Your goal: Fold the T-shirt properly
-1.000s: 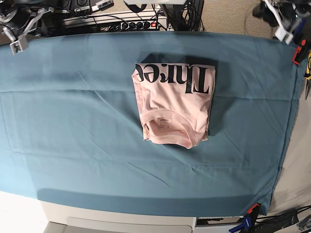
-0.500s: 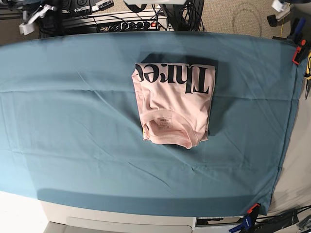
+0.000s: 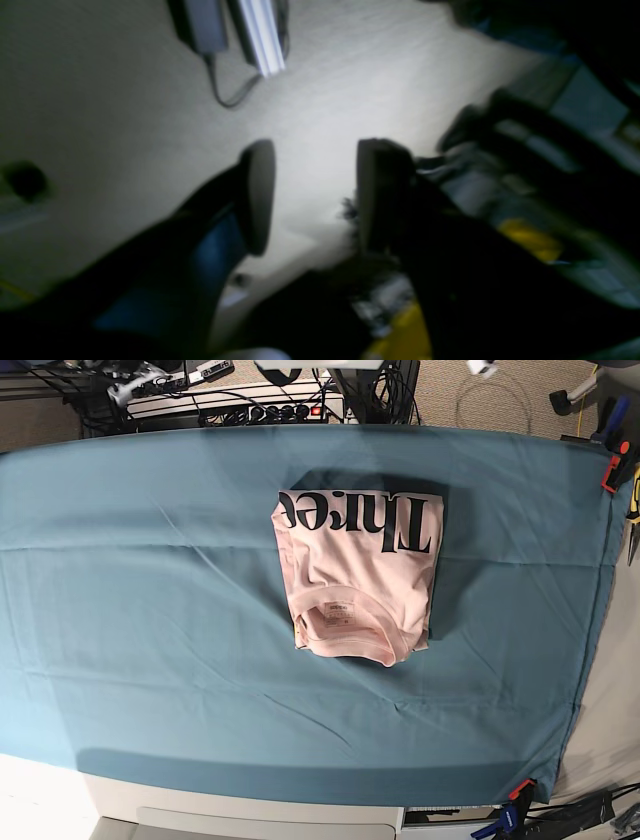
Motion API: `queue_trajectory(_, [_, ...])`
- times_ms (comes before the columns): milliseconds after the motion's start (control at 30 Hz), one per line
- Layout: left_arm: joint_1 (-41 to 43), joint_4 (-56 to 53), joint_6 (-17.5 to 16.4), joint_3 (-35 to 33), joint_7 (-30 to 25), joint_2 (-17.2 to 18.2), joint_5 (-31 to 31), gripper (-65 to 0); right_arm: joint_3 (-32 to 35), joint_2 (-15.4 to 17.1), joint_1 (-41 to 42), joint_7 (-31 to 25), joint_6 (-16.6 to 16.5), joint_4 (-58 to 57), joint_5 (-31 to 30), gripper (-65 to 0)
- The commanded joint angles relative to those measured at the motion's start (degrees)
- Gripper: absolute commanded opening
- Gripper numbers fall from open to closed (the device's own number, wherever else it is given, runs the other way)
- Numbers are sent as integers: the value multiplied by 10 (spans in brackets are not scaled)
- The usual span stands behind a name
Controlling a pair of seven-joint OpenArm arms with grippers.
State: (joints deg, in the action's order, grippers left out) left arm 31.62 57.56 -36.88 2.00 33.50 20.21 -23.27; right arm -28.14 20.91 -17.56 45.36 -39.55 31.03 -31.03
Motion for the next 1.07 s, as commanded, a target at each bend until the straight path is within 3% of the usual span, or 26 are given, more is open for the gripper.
queue_trajectory(0, [-6,-9,19,-17,-29,2,24,-395,14,9,6,-48,-4,-11,23,-650])
queue_trajectory(133, [-62,-84,159,-73,-181,-33,167,-395,70,-16,39,-267,-4,-62,185,-650])
queue_trajectory(233, [-116,-171,223,-93,-242,-69,230,-395,102,-49,63,-331,72,-80,296,-650])
queue_trajectory(333, [-171,-262,245,-99,-261,-108,233,-395,141,-78,85,-338,140,-94,328,-650])
queue_trajectory(500, [-233,-367,284,-99,-271,-161,230,-395,185,-120,119,-328,215,-134,301,-650])
queue_trajectory(600, [-249,-394,301,-99,-276,-182,231,-422,188,-134,119,-328,221,-137,294,-650])
queue_trajectory(700, [-251,-397,300,-99,-276,-194,231,-584,188,-136,119,-321,223,-137,293,-650])
queue_trajectory(767, [-251,-397,301,-99,-280,-198,231,-640,188,-136,119,-310,230,-137,293,-650])
queue_trajectory(1033, [-251,-389,300,-99,-280,-204,196,-650,188,-136,119,-318,231,-137,285,-650])
